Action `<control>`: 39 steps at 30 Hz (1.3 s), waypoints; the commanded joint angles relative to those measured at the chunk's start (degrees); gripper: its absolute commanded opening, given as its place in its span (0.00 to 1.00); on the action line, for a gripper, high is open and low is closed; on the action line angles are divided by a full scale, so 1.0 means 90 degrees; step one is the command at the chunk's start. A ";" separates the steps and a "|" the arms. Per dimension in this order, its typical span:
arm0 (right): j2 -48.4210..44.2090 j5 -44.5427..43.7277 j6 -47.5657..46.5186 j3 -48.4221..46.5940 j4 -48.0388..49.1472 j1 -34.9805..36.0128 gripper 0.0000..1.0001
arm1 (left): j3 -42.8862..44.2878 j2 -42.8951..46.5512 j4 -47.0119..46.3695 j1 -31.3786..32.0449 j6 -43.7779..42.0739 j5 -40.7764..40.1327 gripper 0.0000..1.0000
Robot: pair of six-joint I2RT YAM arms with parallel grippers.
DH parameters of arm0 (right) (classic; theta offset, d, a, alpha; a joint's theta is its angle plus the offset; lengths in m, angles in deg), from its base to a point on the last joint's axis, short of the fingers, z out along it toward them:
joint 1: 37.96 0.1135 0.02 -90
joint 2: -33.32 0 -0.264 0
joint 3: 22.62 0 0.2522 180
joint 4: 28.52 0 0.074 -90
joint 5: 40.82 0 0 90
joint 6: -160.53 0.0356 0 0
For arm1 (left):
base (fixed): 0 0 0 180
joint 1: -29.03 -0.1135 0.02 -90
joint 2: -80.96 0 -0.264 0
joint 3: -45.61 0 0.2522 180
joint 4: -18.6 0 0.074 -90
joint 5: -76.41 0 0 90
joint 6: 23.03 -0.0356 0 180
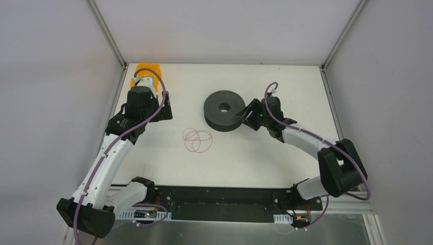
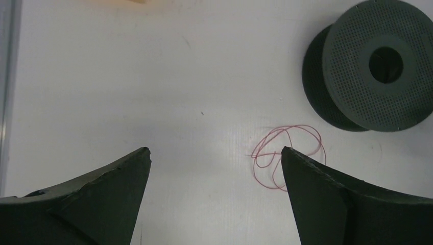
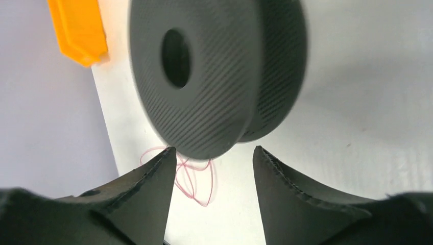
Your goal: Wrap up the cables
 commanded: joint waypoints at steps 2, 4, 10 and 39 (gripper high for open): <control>-0.0827 -0.1752 -0.1245 -0.0478 -0.1119 0.1122 0.59 | -0.0129 0.0517 -0.0003 0.0008 0.0617 -0.1506 0.99; -0.0628 -0.1851 -0.1411 -0.0590 -0.0765 0.1677 0.59 | -0.0208 0.0626 -0.0070 -0.0006 0.0629 -0.1634 0.99; 0.0733 -0.2297 -0.2136 -0.1087 0.1282 0.3126 0.53 | -0.0261 0.0936 -0.0072 -0.0006 0.0635 -0.1922 0.99; 0.1380 -0.4527 -0.3085 -0.1532 0.2096 0.4425 0.00 | -0.0701 0.1543 -0.0681 0.0011 0.0449 -0.0990 0.86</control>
